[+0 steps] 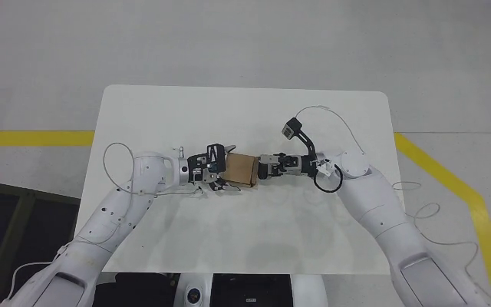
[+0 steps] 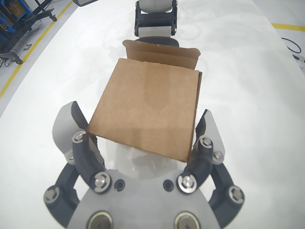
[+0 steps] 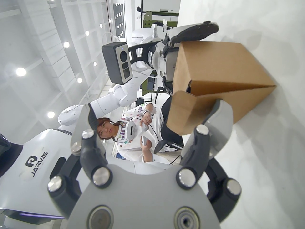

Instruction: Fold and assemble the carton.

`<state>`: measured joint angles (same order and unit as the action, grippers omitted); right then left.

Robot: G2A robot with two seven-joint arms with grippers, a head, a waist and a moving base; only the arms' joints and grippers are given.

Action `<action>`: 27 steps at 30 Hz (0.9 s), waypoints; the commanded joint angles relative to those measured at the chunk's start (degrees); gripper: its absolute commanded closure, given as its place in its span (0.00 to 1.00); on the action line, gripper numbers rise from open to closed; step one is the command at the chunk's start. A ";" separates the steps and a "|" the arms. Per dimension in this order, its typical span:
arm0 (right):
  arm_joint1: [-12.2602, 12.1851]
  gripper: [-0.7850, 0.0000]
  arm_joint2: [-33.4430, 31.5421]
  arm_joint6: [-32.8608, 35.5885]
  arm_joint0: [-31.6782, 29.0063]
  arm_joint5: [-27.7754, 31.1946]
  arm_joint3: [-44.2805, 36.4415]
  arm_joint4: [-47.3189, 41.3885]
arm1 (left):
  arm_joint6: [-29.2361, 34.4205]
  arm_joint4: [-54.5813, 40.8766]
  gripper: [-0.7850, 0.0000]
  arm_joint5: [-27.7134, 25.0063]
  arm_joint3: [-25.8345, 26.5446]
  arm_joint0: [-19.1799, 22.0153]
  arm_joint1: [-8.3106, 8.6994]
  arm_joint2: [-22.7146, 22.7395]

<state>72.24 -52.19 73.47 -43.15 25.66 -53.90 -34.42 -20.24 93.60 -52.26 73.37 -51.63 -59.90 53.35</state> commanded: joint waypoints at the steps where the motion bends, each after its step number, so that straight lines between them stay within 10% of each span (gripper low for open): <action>1: -0.01 0.39 -0.13 -0.24 -0.16 -0.09 -0.17 0.15 | -0.03 -0.02 0.00 -0.01 -0.02 0.01 0.00 -0.01; 27: -0.74 0.62 0.12 -3.63 -1.64 -3.30 -2.59 11.71 | 0.63 0.02 0.00 -0.21 0.04 -0.14 0.17 0.10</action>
<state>71.52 -52.02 69.81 -44.72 22.40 -56.45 -22.70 -19.61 93.63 -52.49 73.40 -51.75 -59.74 53.45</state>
